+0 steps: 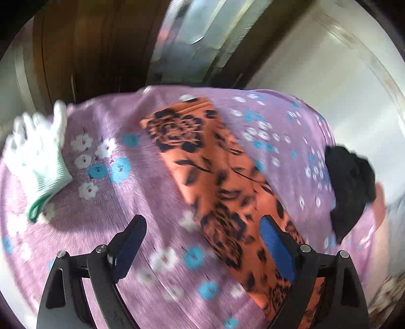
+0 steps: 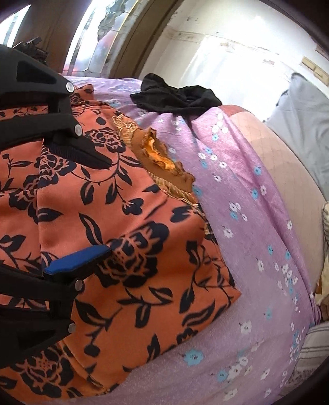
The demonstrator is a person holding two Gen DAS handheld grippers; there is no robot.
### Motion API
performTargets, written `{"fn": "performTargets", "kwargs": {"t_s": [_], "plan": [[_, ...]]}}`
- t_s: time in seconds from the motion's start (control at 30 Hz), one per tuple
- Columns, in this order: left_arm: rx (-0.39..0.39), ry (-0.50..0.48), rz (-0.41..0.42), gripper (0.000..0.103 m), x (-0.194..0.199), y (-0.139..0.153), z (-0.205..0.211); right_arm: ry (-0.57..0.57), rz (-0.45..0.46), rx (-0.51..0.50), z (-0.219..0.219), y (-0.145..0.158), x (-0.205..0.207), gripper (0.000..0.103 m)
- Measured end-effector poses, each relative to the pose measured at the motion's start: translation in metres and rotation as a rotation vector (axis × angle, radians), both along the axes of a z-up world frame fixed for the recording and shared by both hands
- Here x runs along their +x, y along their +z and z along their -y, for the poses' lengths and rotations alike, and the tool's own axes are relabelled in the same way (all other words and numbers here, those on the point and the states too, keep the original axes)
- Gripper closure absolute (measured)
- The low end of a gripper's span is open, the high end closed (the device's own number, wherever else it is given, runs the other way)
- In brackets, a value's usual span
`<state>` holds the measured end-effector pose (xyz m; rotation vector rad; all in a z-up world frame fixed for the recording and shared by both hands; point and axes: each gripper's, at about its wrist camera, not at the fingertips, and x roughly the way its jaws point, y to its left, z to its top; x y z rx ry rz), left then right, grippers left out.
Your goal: Fold small clothes
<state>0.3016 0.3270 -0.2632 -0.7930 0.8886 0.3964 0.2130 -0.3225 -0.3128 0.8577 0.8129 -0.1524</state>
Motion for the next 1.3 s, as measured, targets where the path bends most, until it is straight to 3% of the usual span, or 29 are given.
{"fn": "performTargets", "kwargs": {"t_s": [0.07, 0.13, 0.23, 0.3, 0.43, 0.53, 0.57, 0.67, 0.77, 0.87, 1.0, 1.17, 1.2, 1.23, 1.27, 1.3], "plan": [[-0.132, 0.001, 0.035, 0.013, 0.001, -0.016, -0.014, 0.013, -0.009, 0.008, -0.002, -0.004, 0.003, 0.036], [-0.156, 0.007, 0.1, 0.014, 0.0, -0.015, -0.017, 0.022, -0.019, 0.016, -0.004, -0.008, 0.006, 0.036], [-0.265, -0.058, 0.18, 0.045, 0.012, -0.024, -0.022, 0.026, -0.024, 0.003, -0.006, -0.009, 0.01, 0.036], [-0.253, -0.049, 0.153, 0.049, 0.023, -0.034, -0.024, 0.031, -0.023, -0.006, -0.007, -0.009, 0.012, 0.036], [-0.244, -0.026, 0.191, 0.05, 0.035, -0.032, -0.029, 0.039, -0.023, -0.005, -0.007, -0.01, 0.013, 0.036], [-0.228, 0.001, 0.16, 0.07, 0.038, -0.034, -0.032, 0.036, -0.02, 0.01, -0.003, -0.01, 0.014, 0.036], [-0.224, 0.013, 0.139, 0.072, 0.038, -0.033, -0.032, 0.035, -0.019, 0.014, -0.003, -0.01, 0.015, 0.036], [-0.18, 0.076, 0.052, 0.072, 0.031, -0.025, -0.033, 0.038, -0.018, 0.018, -0.002, -0.01, 0.015, 0.036], [-0.181, 0.152, 0.04, 0.062, 0.015, -0.025, -0.037, 0.034, -0.019, 0.032, -0.001, -0.01, 0.013, 0.036], [-0.232, 0.156, 0.066, 0.06, 0.017, -0.031, -0.04, 0.03, -0.017, 0.044, 0.001, -0.01, 0.011, 0.036], [-0.198, 0.156, 0.137, 0.06, 0.027, -0.04, -0.044, 0.025, -0.015, 0.049, 0.002, -0.011, 0.01, 0.036], [-0.265, 0.2, 0.229, 0.063, 0.033, -0.048, -0.061, 0.029, -0.018, 0.037, 0.002, -0.011, 0.011, 0.036], [-0.26, 0.203, 0.231, 0.068, 0.033, -0.048, -0.062, 0.03, -0.019, 0.032, 0.002, -0.011, 0.011, 0.036], [-0.241, 0.2, 0.216, 0.084, 0.034, -0.047, -0.061, 0.03, -0.02, 0.03, 0.002, -0.011, 0.011, 0.036], [-0.22, 0.183, 0.198, 0.095, 0.035, -0.046, -0.059, 0.032, -0.02, 0.025, 0.002, -0.01, 0.012, 0.036], [-0.198, 0.153, 0.186, 0.095, 0.038, -0.044, -0.055, 0.033, -0.02, 0.022, 0.002, -0.009, 0.012, 0.036]]}}
